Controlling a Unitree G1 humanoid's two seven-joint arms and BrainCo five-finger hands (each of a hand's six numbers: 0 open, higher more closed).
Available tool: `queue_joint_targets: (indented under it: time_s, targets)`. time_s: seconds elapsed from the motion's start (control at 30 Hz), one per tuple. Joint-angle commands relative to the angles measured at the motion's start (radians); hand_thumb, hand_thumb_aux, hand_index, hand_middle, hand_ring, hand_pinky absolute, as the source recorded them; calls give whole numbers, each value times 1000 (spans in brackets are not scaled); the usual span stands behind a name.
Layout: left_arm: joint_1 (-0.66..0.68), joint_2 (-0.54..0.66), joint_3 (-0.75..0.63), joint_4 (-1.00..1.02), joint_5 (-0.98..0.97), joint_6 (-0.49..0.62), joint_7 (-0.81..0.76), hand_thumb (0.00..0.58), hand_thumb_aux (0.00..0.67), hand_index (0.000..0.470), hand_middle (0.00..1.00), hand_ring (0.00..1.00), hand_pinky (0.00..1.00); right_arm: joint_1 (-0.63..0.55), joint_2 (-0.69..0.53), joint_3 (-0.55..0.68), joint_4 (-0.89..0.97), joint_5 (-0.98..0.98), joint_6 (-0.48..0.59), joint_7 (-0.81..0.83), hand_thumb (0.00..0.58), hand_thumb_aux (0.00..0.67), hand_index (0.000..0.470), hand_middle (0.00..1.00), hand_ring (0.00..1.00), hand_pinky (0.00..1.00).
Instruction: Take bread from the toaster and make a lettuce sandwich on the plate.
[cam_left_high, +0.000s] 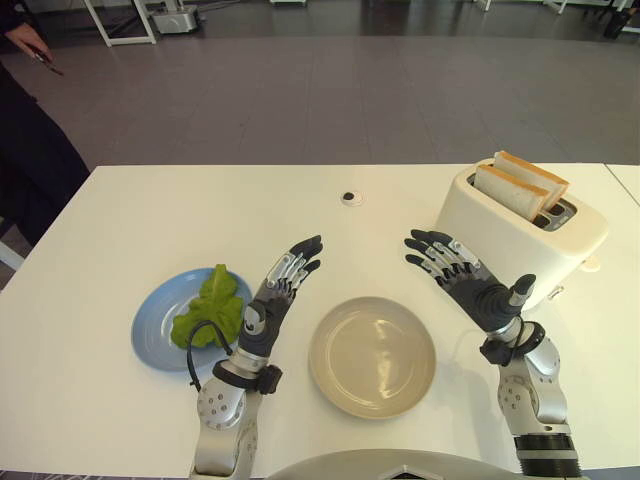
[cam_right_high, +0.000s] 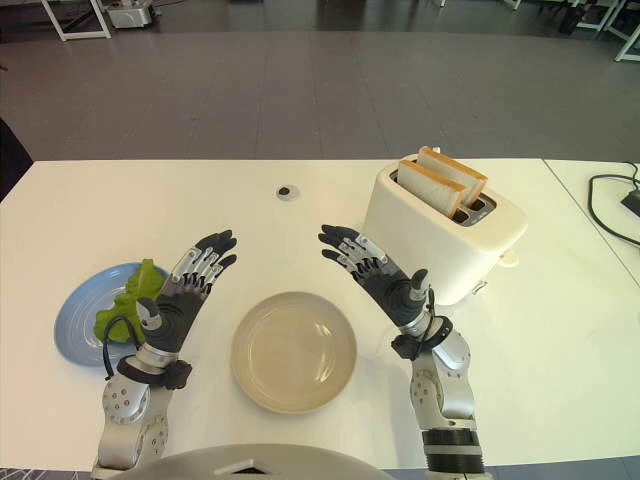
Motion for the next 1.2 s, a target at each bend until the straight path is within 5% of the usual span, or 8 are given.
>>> queue_joint_targets:
  time_s: [0.03, 0.2, 0.3, 0.5, 0.73, 0.8, 0.87, 1.2]
  targets:
    - [5, 3, -5, 14, 13, 0, -1, 0, 0, 0, 0, 0, 0, -11, -4, 3, 15, -13, -1, 1, 0, 0, 0, 0, 0, 0]
    - [6, 2, -6, 15, 14, -1, 1, 0, 0, 0, 0, 0, 0, -15, -5, -2, -3, -16, -5, -15, 0, 0, 0, 0, 0, 0]
    - [13, -8, -17, 11, 32, -5, 13, 0, 0, 0, 0, 0, 0, -211, -163, -143, -32, -197, -24, -164, 0, 0, 0, 0, 0, 0]
    - [-3, -31, -57, 31, 81, -13, 32, 0, 0, 0, 0, 0, 0, -610, -618, -143, 578, -734, -194, -422, 0, 0, 0, 0, 0, 0]
    - [-22, -35, -72, 47, 92, -14, 36, 0, 0, 0, 0, 0, 0, -740, -708, 10, 1008, -967, -330, -658, 0, 0, 0, 0, 0, 0]
    - [-23, -34, -75, 47, 93, -13, 37, 0, 0, 0, 0, 0, 0, -755, -707, 30, 1058, -971, -360, -684, 168, 105, 74, 0, 0, 0]
    - [-20, -34, -76, 45, 93, -15, 39, 0, 0, 0, 0, 0, 0, -776, -705, 47, 1096, -972, -378, -702, 464, 370, 260, 0, 0, 0]
    - [-7, -29, -74, 34, 94, -20, 49, 0, 0, 0, 0, 0, 0, -803, -681, 80, 1129, -924, -458, -695, 574, 604, 424, 0, 0, 0]
